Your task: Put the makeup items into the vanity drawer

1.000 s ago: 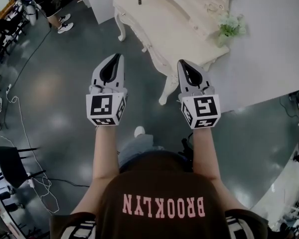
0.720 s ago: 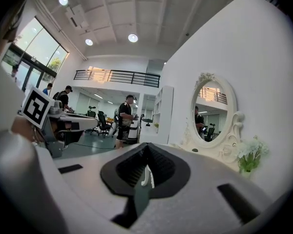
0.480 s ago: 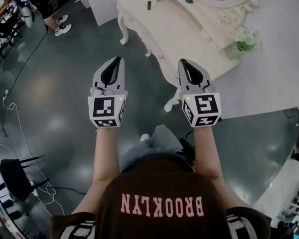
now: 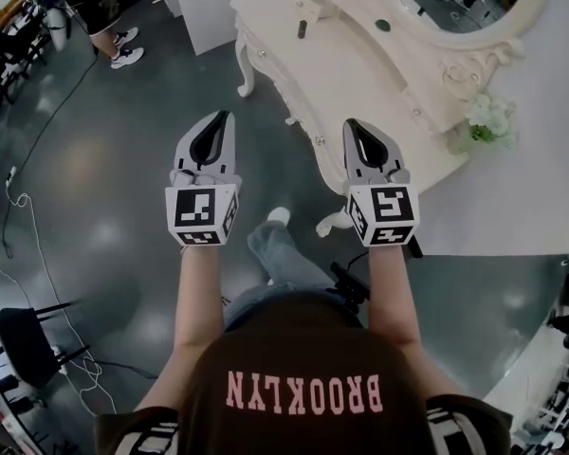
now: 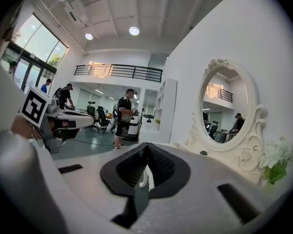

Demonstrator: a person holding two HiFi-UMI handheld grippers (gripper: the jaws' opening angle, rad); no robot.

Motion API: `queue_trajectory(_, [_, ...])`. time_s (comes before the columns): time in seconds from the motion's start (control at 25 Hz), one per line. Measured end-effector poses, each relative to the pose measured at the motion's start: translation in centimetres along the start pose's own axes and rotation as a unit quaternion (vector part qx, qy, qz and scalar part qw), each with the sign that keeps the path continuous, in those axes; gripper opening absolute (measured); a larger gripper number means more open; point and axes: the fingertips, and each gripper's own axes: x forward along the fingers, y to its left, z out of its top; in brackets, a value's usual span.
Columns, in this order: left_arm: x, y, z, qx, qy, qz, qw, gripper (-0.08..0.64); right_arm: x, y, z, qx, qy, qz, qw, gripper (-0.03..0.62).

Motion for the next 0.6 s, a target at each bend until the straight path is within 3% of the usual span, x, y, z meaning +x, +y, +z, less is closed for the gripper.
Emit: queue_trajectory(0.6, [21.7, 4.3, -1.6, 0.009, 0.026, -0.057, 0.9980, 0.011, 17.7, -10.9, -0.9, 0.053, 0.013, -0.043, 0.998, -0.002])
